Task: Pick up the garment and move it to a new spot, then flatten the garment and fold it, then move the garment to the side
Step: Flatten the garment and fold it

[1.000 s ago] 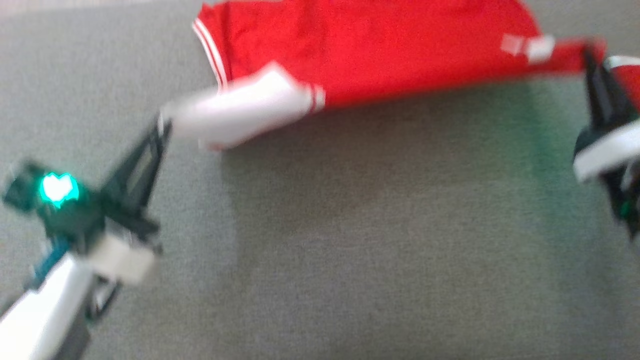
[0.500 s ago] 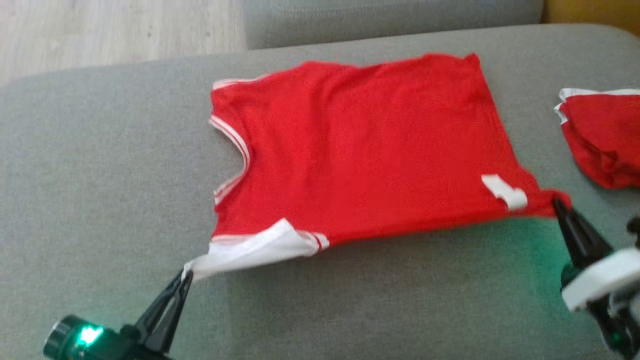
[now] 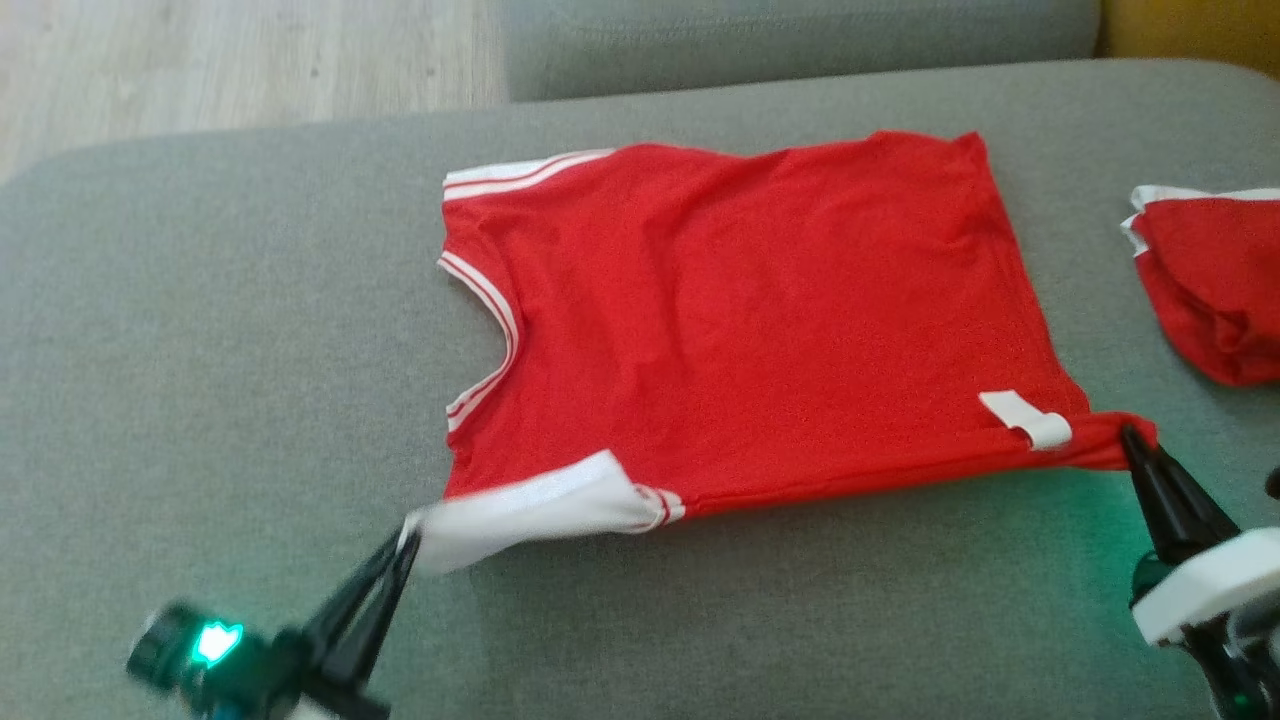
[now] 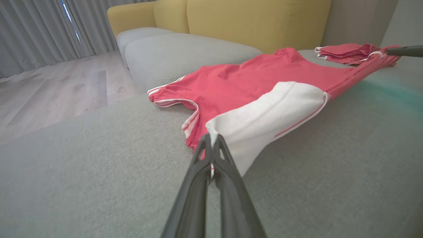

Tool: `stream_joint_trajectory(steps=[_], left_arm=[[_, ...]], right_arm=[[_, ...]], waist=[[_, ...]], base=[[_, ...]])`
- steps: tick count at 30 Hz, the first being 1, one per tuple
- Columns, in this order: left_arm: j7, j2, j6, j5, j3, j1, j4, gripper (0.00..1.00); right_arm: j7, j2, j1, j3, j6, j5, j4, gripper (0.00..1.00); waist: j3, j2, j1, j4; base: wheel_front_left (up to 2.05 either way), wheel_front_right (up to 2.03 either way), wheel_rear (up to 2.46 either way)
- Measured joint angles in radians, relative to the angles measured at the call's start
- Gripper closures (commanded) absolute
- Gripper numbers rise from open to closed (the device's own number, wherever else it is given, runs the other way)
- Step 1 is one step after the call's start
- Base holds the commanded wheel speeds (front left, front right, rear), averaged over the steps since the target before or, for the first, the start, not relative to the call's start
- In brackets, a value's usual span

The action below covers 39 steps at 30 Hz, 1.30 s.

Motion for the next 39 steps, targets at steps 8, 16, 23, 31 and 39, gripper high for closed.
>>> stream_joint_trajectory(steps=[8, 16, 23, 31, 39], left_arm=[[0.000, -0.039, -0.034, 0.052, -0.029, -0.307, 0.123, 1.00], [0.000, -0.061, -0.048, 0.068, -0.068, -0.491, 0.262, 1.00], [0.000, -0.117, -0.055, 0.020, -0.029, -0.495, 0.307, 0.00], [0.000, -0.210, -0.045, -0.079, 0.077, -0.224, 0.180, 0.00], [0.000, -0.239, -0.036, -0.072, 0.112, -0.105, 0.192, 0.00]], right_arm=[[0.043, 0.035, -0.159, -0.007, 0.000, -0.029, 0.064, 1.00], [0.042, 0.068, -0.314, 0.038, 0.000, -0.039, 0.151, 1.00], [-0.002, 0.085, -0.332, 0.051, 0.000, -0.039, 0.206, 0.00], [-0.022, 0.119, -0.255, -0.028, 0.000, -0.076, 0.154, 0.00], [-0.022, 0.150, -0.179, -0.072, 0.000, -0.120, 0.085, 0.00]], waist=[[0.086, 0.0000, 0.0002, 0.010], [0.171, 0.0000, 0.0003, 0.013], [0.173, 0.0000, 0.0001, 0.016], [0.119, 0.0000, -0.0002, -0.007], [0.101, 0.0000, -0.0002, -0.039]], base=[[0.00, 0.00, 0.00], [0.00, 0.00, 0.00], [0.00, 0.00, 0.00], [0.00, 0.00, 0.00], [0.00, 0.00, 0.00]])
